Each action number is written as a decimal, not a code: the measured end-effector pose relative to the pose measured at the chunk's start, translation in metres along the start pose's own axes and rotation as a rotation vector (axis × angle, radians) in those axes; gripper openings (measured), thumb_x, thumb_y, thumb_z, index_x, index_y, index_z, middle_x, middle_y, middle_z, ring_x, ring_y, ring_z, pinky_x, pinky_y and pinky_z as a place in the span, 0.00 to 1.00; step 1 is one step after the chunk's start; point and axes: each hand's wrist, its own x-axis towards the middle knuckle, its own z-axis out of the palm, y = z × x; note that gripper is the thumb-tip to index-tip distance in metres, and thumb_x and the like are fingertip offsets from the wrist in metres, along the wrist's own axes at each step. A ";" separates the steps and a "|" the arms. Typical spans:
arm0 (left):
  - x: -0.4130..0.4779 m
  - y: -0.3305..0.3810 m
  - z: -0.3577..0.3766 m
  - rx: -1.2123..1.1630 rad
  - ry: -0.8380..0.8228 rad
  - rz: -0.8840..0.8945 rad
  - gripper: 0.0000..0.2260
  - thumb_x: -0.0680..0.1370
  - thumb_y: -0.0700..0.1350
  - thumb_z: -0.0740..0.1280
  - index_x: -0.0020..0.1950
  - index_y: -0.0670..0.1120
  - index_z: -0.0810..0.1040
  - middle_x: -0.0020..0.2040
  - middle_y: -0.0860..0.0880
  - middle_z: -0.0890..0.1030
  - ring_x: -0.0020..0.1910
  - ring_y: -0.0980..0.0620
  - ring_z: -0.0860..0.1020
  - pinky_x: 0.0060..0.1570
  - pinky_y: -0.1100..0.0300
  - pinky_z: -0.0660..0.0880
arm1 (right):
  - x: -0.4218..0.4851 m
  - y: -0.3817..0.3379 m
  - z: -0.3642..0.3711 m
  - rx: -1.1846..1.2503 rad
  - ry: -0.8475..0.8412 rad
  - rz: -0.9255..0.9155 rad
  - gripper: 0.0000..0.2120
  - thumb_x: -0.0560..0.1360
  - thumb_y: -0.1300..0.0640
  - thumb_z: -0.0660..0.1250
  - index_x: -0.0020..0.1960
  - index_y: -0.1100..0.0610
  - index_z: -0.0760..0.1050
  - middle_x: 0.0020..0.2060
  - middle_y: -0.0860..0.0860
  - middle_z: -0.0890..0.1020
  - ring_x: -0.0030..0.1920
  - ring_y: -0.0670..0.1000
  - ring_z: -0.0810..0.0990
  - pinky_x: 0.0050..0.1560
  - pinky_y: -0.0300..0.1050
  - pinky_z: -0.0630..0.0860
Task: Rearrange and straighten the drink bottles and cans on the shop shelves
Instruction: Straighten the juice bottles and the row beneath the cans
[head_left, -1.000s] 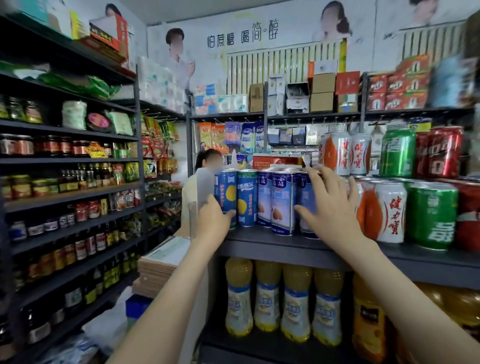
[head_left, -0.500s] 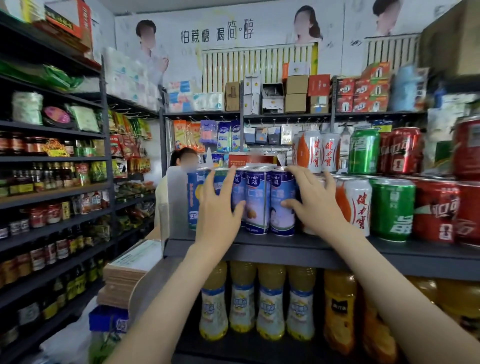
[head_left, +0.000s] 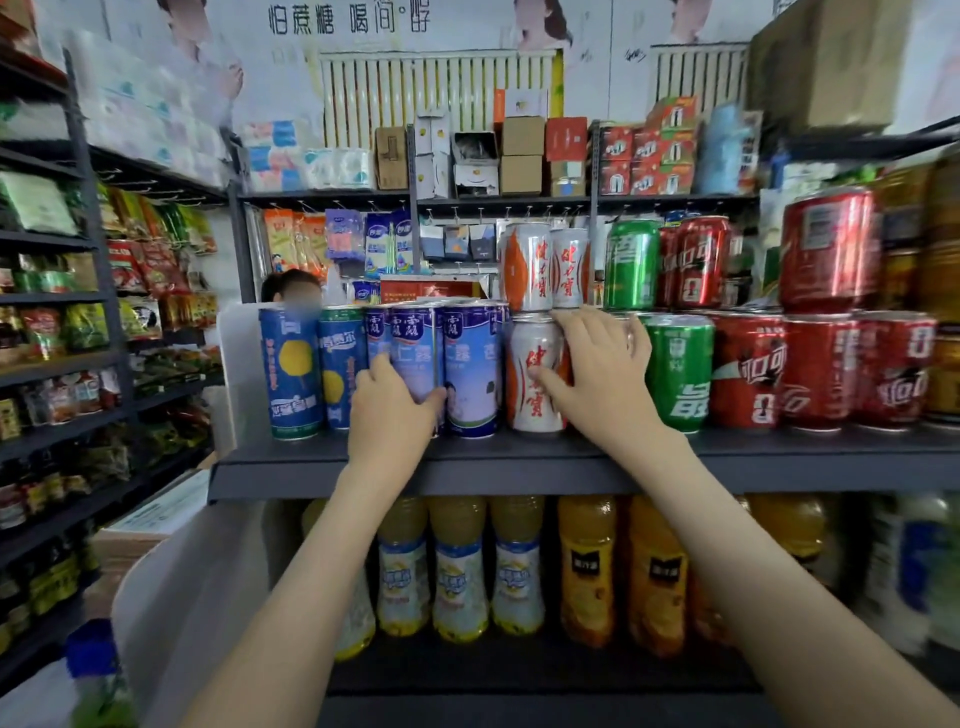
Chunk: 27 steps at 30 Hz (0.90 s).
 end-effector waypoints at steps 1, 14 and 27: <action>-0.002 0.001 0.000 0.011 0.018 0.004 0.34 0.74 0.51 0.71 0.73 0.39 0.59 0.66 0.37 0.68 0.65 0.38 0.68 0.61 0.49 0.67 | -0.001 0.003 -0.001 0.017 0.009 -0.012 0.29 0.76 0.48 0.67 0.73 0.55 0.64 0.71 0.52 0.68 0.73 0.52 0.61 0.73 0.57 0.42; -0.013 0.052 0.026 0.397 0.040 0.611 0.35 0.76 0.60 0.65 0.78 0.57 0.51 0.78 0.47 0.53 0.77 0.42 0.44 0.66 0.34 0.34 | -0.004 0.053 -0.034 -0.051 -0.079 -0.029 0.29 0.74 0.51 0.70 0.72 0.54 0.66 0.69 0.48 0.71 0.72 0.49 0.66 0.73 0.59 0.37; -0.029 0.067 0.054 0.376 0.114 0.662 0.31 0.73 0.48 0.72 0.74 0.47 0.65 0.73 0.40 0.65 0.75 0.38 0.57 0.67 0.34 0.39 | -0.026 0.082 -0.056 -0.017 0.050 0.106 0.31 0.76 0.53 0.67 0.76 0.55 0.60 0.75 0.53 0.62 0.77 0.51 0.55 0.73 0.55 0.37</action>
